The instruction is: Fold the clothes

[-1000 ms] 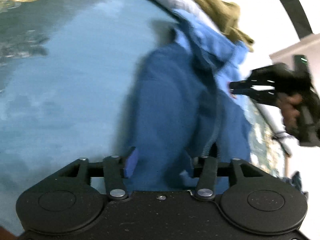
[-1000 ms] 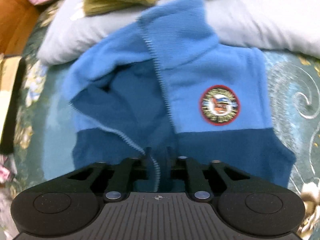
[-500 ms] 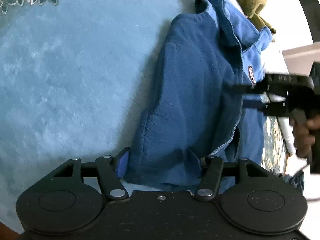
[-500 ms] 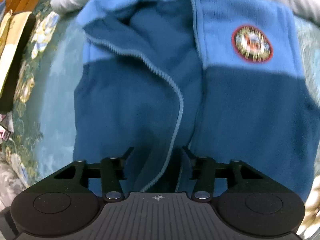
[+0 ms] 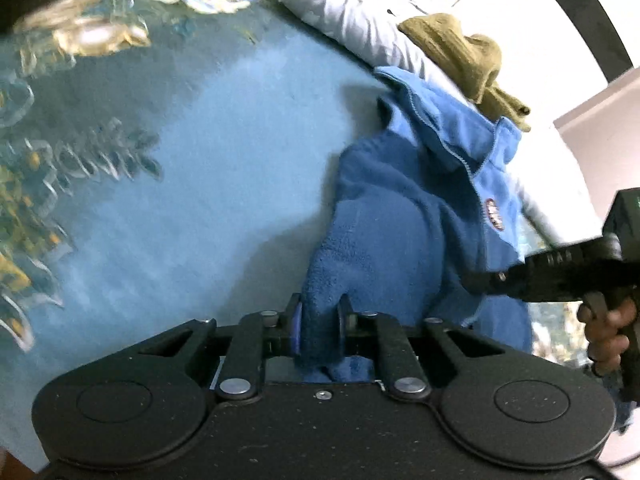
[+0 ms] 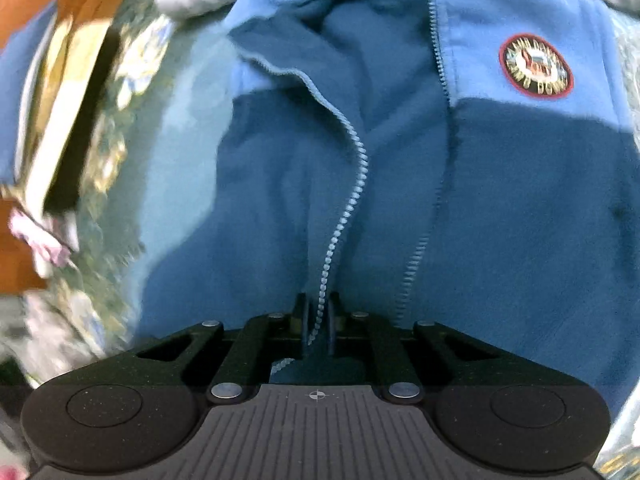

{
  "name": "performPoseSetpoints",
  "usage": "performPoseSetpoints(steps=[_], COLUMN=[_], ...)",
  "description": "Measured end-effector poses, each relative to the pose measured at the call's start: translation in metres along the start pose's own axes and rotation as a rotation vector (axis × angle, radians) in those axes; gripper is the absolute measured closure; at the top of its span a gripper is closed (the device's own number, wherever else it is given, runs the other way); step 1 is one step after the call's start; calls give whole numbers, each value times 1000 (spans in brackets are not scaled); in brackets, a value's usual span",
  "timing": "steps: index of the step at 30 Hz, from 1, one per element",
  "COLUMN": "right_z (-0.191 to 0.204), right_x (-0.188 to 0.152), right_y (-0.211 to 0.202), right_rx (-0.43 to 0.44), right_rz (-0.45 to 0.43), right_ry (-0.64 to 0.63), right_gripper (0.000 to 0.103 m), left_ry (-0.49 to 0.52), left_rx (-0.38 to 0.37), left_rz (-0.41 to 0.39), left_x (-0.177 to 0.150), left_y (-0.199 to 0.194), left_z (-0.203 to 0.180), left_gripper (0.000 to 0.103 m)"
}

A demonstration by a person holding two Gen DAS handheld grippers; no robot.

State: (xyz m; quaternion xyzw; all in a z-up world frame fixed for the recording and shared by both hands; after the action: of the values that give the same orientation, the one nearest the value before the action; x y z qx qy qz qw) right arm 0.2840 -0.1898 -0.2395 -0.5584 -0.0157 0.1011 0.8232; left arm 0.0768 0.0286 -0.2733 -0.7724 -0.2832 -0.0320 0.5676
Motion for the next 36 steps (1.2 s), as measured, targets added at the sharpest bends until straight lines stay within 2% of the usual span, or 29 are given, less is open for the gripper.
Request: performPoseSetpoints(steps=[2, 5, 9, 13, 15, 17, 22, 24, 26, 28, 31, 33, 35, 36], right_z=[-3, -10, -13, -4, 5, 18, 77, 107, 137, 159, 183, 188, 183, 180], right_x=[-2, -2, 0, 8, 16, 30, 89, 109, 124, 132, 137, 138, 139, 140], right_y=[13, 16, 14, -2, -16, -28, -29, -22, -12, -1, 27, 42, 46, 45], right_rx=[-87, -94, -112, -85, -69, -62, -90, -98, -117, -150, -258, -326, -362, -363], right_rz=[2, 5, 2, -29, -76, -127, -231, -266, -301, -315, -323, -334, -354, -360], right_ry=[-50, -24, -25, -28, -63, -113, -273, -333, -391, -453, -529, -559, -546, -530], right_gripper=[96, 96, 95, 90, 83, 67, 67, 63, 42, 37, 38, 44, 59, 61], left_ry=[16, 38, -19, -39, -28, -36, -66, -69, -79, -90, -107, -117, -122, -124], left_rx=[22, 51, 59, 50, 45, 38, 20, 16, 8, 2, -7, -13, -18, -20], left_rz=[4, 40, 51, 53, 61, 70, 78, 82, 86, 89, 92, 94, 97, 98], left_x=[3, 1, -1, 0, 0, 0, 1, 0, -1, 0, -1, -1, 0, 0], left_y=[-2, 5, 14, 15, 15, 17, 20, 21, 23, 24, 24, 24, 25, 25], left_z=[4, 4, 7, 9, 10, 11, 13, 14, 15, 17, 20, 21, 22, 22], left_gripper=[86, 84, 80, 80, 80, 78, 70, 68, 65, 65, 64, 64, 63, 63])
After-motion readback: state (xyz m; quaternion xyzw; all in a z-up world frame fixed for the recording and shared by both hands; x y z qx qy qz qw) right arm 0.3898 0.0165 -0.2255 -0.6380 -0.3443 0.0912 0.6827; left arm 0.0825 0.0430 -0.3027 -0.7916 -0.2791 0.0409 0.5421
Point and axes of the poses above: each gripper's, at about its wrist camera, not at the fingertips, and y roughly the way its jaws point, z to its left, x to its top, the point moved 3 cm from there along y, roughly the way its jaws point, and after that the axes turned 15 degrees about y, right-handed, at the moved point
